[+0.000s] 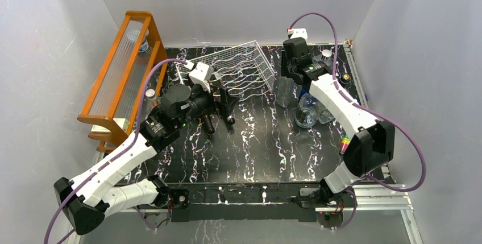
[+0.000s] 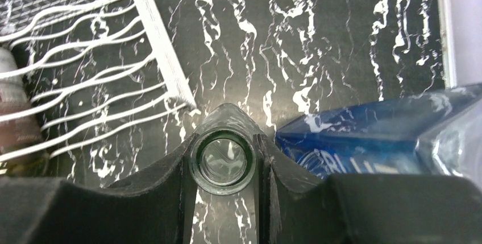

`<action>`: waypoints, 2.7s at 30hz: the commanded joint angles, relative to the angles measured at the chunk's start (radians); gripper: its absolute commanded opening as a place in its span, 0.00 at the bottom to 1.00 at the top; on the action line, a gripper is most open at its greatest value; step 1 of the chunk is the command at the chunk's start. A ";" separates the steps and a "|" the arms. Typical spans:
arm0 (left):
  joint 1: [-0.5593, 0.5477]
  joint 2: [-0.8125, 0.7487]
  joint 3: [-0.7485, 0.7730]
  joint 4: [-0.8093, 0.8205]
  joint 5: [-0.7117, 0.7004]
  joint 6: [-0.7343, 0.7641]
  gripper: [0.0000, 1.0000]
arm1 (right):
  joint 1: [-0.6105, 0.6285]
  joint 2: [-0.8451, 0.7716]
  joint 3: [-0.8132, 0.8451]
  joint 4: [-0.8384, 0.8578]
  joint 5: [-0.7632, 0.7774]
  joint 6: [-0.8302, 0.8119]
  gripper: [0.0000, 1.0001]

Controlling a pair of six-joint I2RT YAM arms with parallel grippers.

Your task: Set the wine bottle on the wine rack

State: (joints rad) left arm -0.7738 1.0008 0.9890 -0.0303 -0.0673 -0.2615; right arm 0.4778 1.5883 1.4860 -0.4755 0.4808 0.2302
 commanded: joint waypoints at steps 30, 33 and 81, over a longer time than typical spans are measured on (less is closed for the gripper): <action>0.000 0.209 -0.278 0.415 0.723 0.063 0.93 | -0.001 -0.521 -0.314 -0.021 -0.935 -0.226 0.00; -0.001 0.204 -0.232 0.246 0.767 0.217 0.93 | -0.001 -0.523 -0.305 -0.050 -1.005 -0.253 0.00; -0.023 0.178 -0.363 0.574 0.754 0.231 0.44 | -0.001 -0.590 -0.296 0.192 -1.202 -0.016 0.00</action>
State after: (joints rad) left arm -0.7898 1.2137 0.6193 0.4767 0.6655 -0.0578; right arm 0.4778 1.0393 1.1336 -0.4133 -0.6971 0.1745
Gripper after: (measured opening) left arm 0.564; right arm 0.445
